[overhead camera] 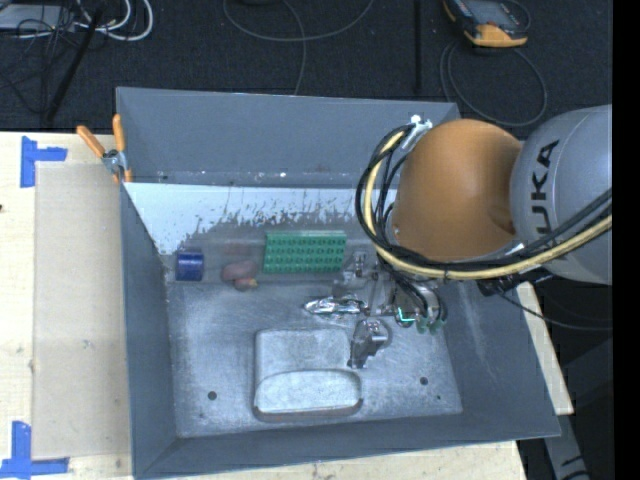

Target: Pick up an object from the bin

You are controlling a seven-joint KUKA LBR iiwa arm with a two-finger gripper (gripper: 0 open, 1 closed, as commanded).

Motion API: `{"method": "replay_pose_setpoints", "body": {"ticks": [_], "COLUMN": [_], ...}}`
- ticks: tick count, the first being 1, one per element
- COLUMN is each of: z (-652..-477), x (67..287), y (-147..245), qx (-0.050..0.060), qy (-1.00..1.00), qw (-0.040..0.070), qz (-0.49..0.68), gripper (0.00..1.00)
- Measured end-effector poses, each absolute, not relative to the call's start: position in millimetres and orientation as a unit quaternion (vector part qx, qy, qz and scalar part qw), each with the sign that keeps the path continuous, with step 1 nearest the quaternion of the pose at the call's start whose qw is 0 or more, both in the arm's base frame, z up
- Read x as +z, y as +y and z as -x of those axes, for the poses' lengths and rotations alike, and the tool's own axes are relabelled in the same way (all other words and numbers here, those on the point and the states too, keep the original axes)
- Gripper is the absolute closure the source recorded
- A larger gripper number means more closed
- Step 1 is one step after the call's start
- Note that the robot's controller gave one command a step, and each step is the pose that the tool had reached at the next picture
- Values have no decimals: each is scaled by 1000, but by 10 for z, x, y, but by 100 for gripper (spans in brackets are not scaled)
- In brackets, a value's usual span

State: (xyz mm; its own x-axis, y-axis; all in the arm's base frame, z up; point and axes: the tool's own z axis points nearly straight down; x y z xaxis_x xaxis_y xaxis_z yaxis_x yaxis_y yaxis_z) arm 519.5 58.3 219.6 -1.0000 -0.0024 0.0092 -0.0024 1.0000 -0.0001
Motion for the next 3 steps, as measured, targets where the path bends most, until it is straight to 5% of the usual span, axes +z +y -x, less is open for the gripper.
{"method": "replay_pose_setpoints", "body": {"ticks": [1,2,3], "z": [-5815,-6071,-6062], "x": [1299,756,769], "y": [477,214,250], "qx": [0,2,0], "qy": [-999,-994,-994], "qw": [2,-3,-2], "qz": [-50,-107,-107], "gripper": [0,0,100]}}
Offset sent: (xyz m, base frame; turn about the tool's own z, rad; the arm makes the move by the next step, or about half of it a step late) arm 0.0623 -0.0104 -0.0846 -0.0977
